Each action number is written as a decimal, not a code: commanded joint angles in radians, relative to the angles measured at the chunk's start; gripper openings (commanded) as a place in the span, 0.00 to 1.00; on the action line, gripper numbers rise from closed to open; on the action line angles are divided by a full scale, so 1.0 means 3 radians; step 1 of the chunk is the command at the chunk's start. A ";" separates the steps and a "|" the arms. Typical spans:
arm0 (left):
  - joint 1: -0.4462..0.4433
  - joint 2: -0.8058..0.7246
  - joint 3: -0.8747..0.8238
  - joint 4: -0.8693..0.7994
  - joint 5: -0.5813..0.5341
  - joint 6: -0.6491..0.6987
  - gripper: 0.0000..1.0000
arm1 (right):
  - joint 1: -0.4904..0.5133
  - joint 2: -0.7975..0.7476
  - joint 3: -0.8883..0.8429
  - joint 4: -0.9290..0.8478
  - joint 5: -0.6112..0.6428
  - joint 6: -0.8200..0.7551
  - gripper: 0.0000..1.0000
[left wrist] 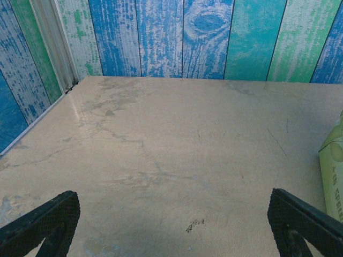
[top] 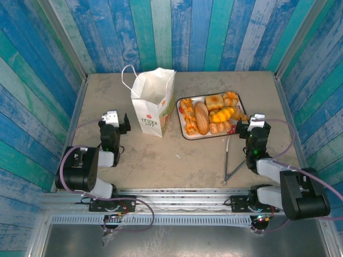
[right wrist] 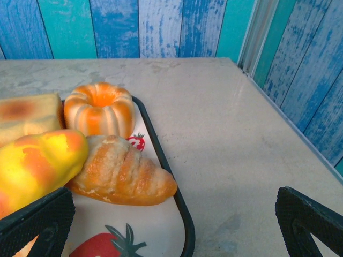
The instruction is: Take the fake bread out of the paper bag
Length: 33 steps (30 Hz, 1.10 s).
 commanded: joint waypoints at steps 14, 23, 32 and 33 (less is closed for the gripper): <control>0.0013 0.0074 0.0049 0.0057 -0.0006 0.0002 0.94 | -0.0055 0.0905 0.0511 0.0201 -0.0082 -0.0059 1.00; 0.0013 0.0078 0.0045 0.0057 -0.0005 0.0001 0.94 | -0.0052 0.0932 0.0573 0.0096 -0.0109 -0.0080 1.00; 0.0011 0.0074 0.0050 0.0063 -0.0014 0.0000 0.94 | -0.0050 0.0940 0.0577 0.0098 -0.0107 -0.0089 1.00; 0.0012 0.0079 0.0045 0.0064 -0.0014 -0.0001 0.94 | -0.0052 0.0939 0.0577 0.0098 -0.0107 -0.0083 1.00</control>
